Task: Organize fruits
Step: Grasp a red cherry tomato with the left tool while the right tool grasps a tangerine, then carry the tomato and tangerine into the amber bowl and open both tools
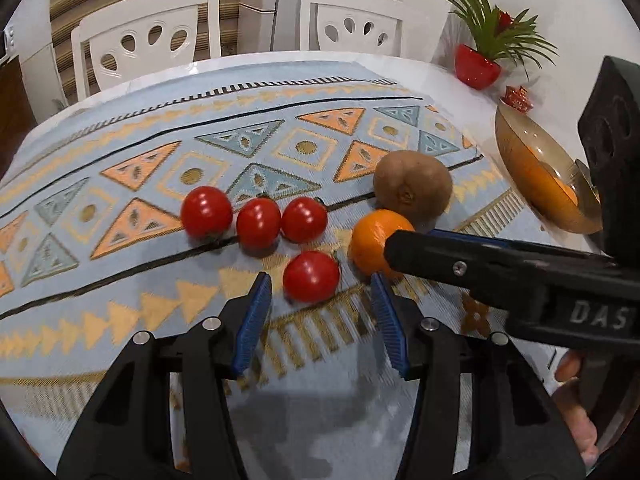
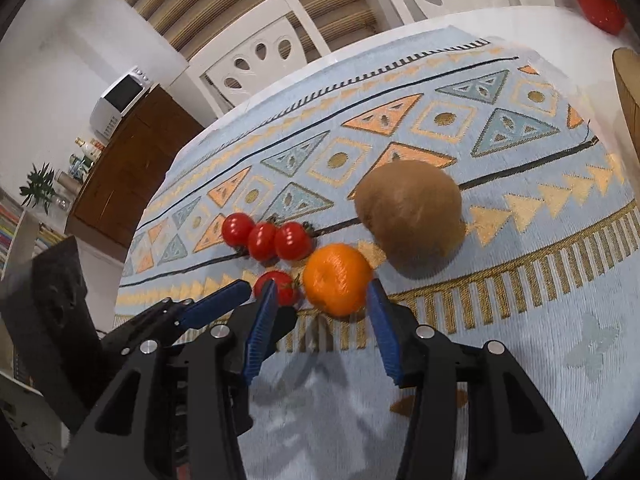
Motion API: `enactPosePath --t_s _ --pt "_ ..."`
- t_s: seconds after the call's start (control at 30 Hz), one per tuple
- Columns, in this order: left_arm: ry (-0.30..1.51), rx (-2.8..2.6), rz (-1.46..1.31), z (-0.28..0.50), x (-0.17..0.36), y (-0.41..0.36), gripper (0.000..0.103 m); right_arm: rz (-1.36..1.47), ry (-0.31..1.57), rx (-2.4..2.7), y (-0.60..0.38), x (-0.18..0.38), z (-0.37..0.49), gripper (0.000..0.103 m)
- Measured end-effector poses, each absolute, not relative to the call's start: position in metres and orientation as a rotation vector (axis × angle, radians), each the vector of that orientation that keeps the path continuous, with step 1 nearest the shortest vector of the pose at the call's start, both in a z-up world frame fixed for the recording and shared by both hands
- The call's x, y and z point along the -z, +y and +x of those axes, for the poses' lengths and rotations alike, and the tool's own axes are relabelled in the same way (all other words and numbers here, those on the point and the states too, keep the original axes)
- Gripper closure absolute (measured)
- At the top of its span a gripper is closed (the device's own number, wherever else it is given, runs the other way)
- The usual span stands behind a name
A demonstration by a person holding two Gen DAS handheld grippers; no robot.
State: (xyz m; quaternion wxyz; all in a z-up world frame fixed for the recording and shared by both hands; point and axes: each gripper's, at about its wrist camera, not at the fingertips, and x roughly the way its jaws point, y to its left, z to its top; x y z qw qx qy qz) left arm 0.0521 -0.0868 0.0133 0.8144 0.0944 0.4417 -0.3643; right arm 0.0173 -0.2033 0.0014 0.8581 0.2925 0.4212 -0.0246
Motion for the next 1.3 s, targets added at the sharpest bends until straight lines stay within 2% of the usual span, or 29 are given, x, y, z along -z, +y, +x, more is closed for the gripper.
enactPosePath --t_s 0.37,0.4,0.43,0.47,0.5,0.77,0.93,1.07,1.3 --pt "0.902 0.754 0.244 0.055 0.000 -0.096 0.052 0.608 0.888 0.094 -0.201 0.018 0.035 0.050" --pt "0.895 0.748 0.257 0.054 0.000 -0.097 0.055 0.598 0.874 0.100 -0.201 0.018 0.034 0.053" --pt "0.887 0.744 0.267 0.052 0.001 -0.098 0.060 0.581 0.866 0.108 -0.199 0.017 0.034 0.062" --pt "0.884 0.742 0.272 0.051 0.001 -0.098 0.071 0.570 0.868 0.108 -0.198 0.017 0.034 0.062" --pt "0.881 0.740 0.271 0.051 0.001 -0.097 0.073 0.573 0.864 0.108 -0.198 0.017 0.032 0.062" --pt "0.810 0.757 0.229 0.040 -0.012 -0.087 0.073 0.616 0.803 0.081 -0.203 -0.002 0.000 0.062" --pt "0.758 0.780 0.199 0.023 -0.033 -0.088 0.073 0.604 0.749 0.092 -0.217 -0.029 -0.033 0.062" --pt "0.683 0.843 0.200 -0.003 -0.073 -0.108 0.073 0.586 0.653 0.188 -0.251 -0.063 -0.071 0.062" --pt "0.635 1.022 0.217 -0.038 -0.123 -0.195 0.073 0.603 0.530 0.444 -0.335 -0.100 -0.142 0.062"
